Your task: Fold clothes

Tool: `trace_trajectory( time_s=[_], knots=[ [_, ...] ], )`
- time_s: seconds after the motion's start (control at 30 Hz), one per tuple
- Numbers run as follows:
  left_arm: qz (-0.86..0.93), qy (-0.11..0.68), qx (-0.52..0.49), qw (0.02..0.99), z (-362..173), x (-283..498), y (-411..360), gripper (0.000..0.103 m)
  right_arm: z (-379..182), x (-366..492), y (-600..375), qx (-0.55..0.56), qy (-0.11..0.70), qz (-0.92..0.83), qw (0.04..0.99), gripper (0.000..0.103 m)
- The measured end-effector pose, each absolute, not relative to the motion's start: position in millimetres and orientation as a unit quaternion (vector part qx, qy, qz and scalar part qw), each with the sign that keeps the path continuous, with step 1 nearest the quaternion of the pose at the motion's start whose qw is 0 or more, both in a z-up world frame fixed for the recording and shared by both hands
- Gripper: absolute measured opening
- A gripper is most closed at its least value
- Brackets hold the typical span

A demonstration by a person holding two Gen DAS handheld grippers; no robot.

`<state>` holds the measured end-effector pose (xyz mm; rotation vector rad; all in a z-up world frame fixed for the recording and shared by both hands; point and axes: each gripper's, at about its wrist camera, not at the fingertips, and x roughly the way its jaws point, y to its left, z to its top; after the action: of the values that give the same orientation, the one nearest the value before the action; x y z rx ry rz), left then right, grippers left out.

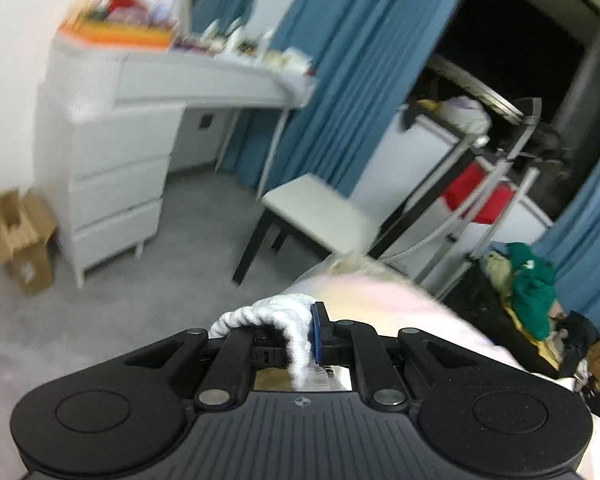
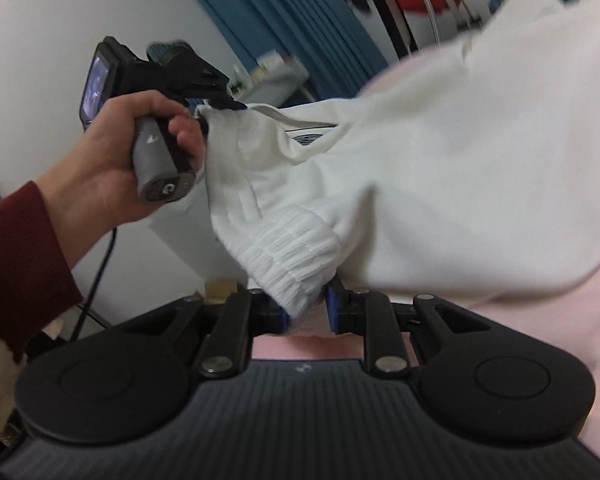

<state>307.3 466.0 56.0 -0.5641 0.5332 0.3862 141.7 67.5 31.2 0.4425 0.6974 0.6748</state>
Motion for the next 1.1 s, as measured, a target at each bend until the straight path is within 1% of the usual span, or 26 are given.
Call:
trace_trajectory(
  time_s=[0.07,0.1,0.13,0.17,0.2,0.23,0.3,0.37,0.4,0.43,0.47,0.5,0.57,0.73,0.9,1.1],
  knots=[
    [0.183,0.260,-0.274,0.908,45,307,474,0.011,26,143,72,0.206,0.335,0.328,0.859,0.025],
    [0.181,0.260,-0.274,0.908,40,307,477,0.012,26,143,72,0.202,0.332,0.335,0.858,0.029],
    [0.177,0.258,-0.276,0.909,40,306,480,0.012,27,144,71,0.199,0.329,0.341,0.858,0.036],
    [0.171,0.257,-0.277,0.910,41,304,482,0.013,29,144,71,0.196,0.327,0.349,0.856,0.041],
    [0.163,0.258,-0.276,0.912,43,300,484,0.014,31,144,70,0.192,0.325,0.358,0.854,0.056],
    [0.155,0.260,-0.269,0.915,41,288,481,0.018,33,143,71,0.189,0.325,0.368,0.850,0.072],
    [0.143,0.259,-0.258,0.920,39,266,476,0.034,39,135,78,0.173,0.328,0.388,0.844,0.084],
    [0.139,0.257,-0.249,0.923,39,244,472,0.064,47,124,82,0.152,0.329,0.398,0.843,0.085],
    [0.147,0.253,-0.243,0.925,38,232,468,0.071,51,118,84,0.142,0.329,0.402,0.843,0.085],
    [0.152,0.247,-0.233,0.928,41,220,464,0.081,54,114,83,0.135,0.330,0.403,0.843,0.085],
    [0.158,0.241,-0.223,0.931,44,207,460,0.082,57,112,82,0.129,0.330,0.402,0.844,0.085],
    [0.158,0.240,-0.212,0.934,48,195,455,0.082,59,109,80,0.123,0.331,0.401,0.845,0.083],
    [0.158,0.238,-0.192,0.939,56,171,443,0.082,63,104,70,0.117,0.332,0.390,0.851,0.083],
    [0.134,0.228,-0.179,0.948,79,113,396,0.083,67,99,33,0.117,0.329,0.364,0.864,0.083],
    [0.101,0.216,-0.152,0.959,94,75,325,0.083,89,87,-23,0.107,0.286,0.340,0.890,0.083],
    [0.057,0.199,-0.145,0.968,100,47,233,0.084,124,80,-104,0.080,0.234,0.283,0.927,0.083]
  ],
)
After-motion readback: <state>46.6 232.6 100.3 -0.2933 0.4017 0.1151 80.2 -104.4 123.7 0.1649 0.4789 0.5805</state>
